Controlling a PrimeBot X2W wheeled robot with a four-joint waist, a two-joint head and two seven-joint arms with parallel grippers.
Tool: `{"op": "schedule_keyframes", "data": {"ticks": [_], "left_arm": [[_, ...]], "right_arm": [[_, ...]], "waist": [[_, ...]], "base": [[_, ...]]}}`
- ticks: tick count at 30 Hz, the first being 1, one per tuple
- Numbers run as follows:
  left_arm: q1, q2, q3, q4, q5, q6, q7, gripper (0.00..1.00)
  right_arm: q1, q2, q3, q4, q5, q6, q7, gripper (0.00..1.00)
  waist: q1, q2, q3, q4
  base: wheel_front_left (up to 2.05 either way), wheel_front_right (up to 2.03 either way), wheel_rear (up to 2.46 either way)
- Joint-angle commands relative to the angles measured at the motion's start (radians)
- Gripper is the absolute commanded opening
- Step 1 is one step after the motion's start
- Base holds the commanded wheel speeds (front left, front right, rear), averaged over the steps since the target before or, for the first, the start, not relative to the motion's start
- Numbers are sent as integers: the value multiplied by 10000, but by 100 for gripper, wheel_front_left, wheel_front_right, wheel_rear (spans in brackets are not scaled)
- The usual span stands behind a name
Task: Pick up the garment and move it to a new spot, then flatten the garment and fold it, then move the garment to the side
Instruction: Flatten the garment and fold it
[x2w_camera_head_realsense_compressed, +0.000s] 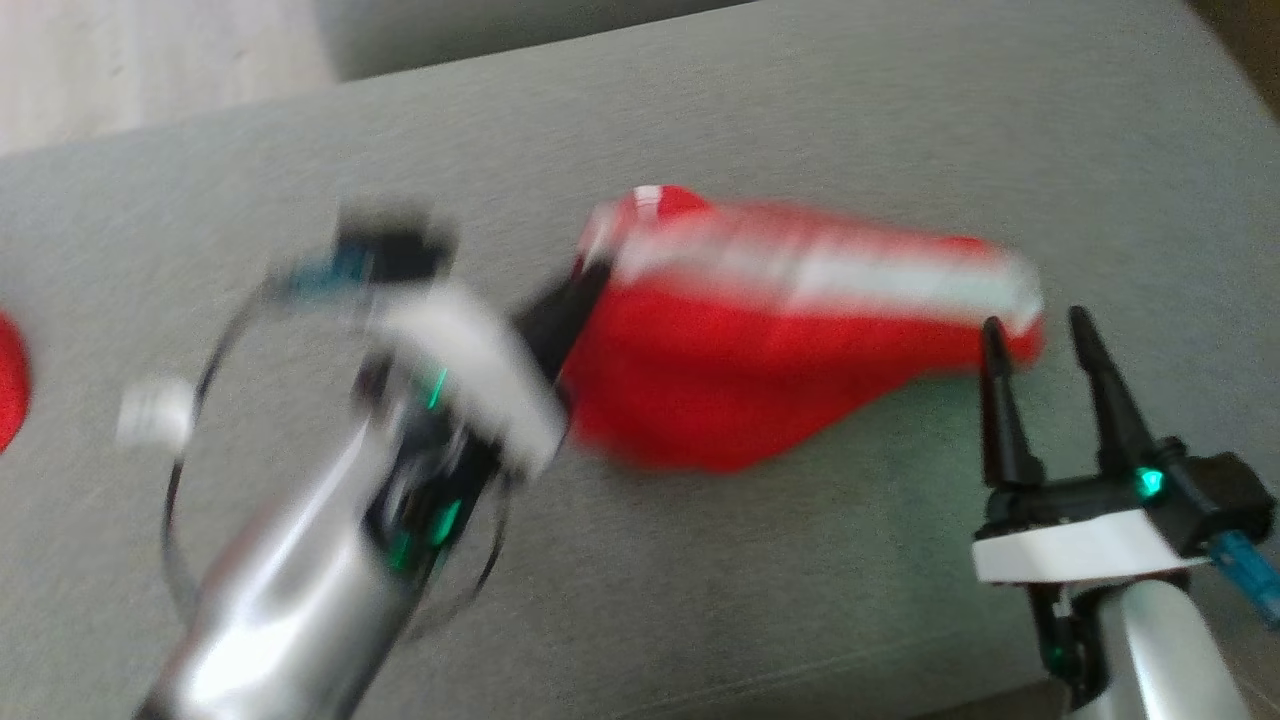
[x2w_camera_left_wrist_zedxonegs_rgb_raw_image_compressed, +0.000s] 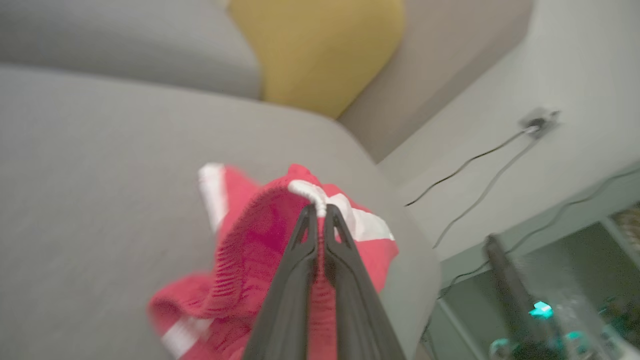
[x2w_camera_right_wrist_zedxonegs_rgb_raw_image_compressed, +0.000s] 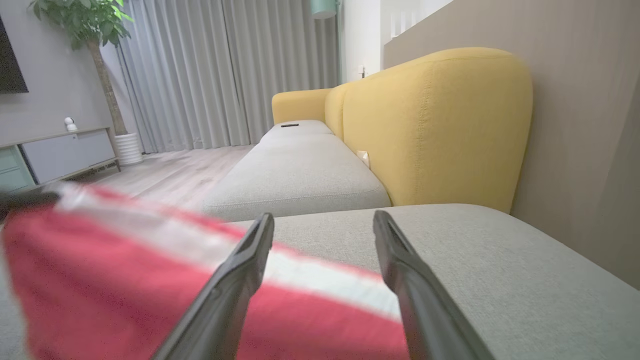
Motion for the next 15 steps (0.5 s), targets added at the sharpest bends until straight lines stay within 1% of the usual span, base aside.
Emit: {"op": "schedule_keyframes", "data": {"ticks": [1,4,7,10,15], "left_arm": [[384,628,357,-714,127,111,-235,0],[1319,1256,311,-1053,440,178,-611,0],[1618,1709,125,-1152,1195,-19,-1248,0],[1794,1653,213,-1005,1400,-67,-1908,0],[1905,1591,304,-564,1717,-20,-2663,0]], "right_arm": [[-245,-43,-15,-394,-134,75,-63,100],[-312,-43,-287,-238,-286,75,-63,100],[-486,-43,-271,423,-371,75,-63,100],[-704,-58,-258,1537,-730,75,-63,100],[-1157,-165,-68,3677,-350,75,-48,100]], "waist": [[0,0,378,729],[0,0,631,1348],[0,0,787,1809],[0,0,895,2131],[0,0,995,2309]], "base": [[0,0,0],[0,0,0],[0,0,0],[0,0,0],[0,0,0]]}}
